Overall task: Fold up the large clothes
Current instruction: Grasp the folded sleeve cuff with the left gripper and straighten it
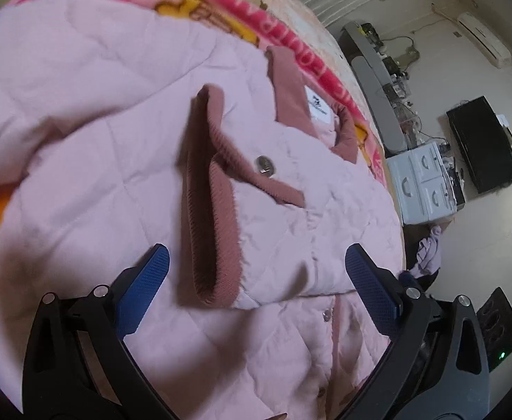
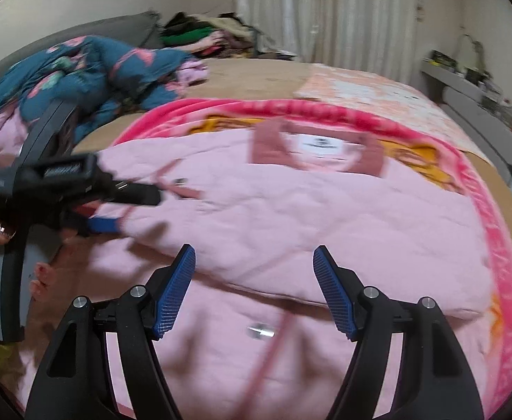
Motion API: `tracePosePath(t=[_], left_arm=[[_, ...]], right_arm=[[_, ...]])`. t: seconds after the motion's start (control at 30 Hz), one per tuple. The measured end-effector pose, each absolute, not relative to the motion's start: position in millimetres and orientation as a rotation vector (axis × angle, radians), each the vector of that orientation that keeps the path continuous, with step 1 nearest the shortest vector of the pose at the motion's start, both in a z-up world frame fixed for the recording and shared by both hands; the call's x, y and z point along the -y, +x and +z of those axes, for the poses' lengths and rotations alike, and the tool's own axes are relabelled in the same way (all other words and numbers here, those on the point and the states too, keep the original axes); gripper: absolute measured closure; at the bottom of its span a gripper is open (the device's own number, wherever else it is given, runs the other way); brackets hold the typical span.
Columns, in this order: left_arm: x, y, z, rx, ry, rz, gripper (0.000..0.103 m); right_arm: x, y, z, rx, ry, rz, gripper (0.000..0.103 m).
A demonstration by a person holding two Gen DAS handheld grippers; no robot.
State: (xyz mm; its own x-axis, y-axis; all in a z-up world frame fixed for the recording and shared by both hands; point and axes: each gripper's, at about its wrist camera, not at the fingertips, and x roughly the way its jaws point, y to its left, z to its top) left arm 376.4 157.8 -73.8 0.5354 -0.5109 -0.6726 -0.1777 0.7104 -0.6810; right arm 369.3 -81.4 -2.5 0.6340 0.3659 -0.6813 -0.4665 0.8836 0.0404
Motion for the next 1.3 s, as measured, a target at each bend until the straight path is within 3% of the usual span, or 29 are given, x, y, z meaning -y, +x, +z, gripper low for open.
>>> tracePosePath(t=[0.23,0.27,0.33,0.4,0.43,0.5,0.57,0.87,1.3], left_arm=[[-150,373,-74,-0.942,-0.753,-0.193,0.01],[-150,372,-74,-0.93,-0.755,-0.2,0.014],[-147,372,-74,-0.922,-0.733,-0.193,0.029],[-145,370,-75,-0.915,-0.711,-0.175,0.055],[-145,369,-75,-0.905,-0.711,-0.17,0.058],[-144,367,-76,-0.887,-0.716,-0.181,0.082],[-144,366,-72,-0.873,-0.7,-0.179,0.086],[-150,359,-22,-0.73,-0.532,-0.128,0.091],[-159,369,-56,-0.822,-0.556,-0.055,0.09]], right_arm=[[157,381,-4,-0.751,-0.062,0.323,0.034],[165,383,-6,-0.757,-0.056,0.308,0.034],[181,390,-10,-0.774,-0.041,0.272,0.034],[190,392,-12,-0.783,-0.025,0.262,0.034],[194,392,-13,-0.783,-0.023,0.259,0.034],[198,392,-15,-0.782,-0.028,0.252,0.034],[201,393,-17,-0.785,-0.028,0.25,0.034],[209,405,-9,-0.757,-0.021,0.226,0.033],[202,448,-21,-0.795,-0.027,0.197,0.02]])
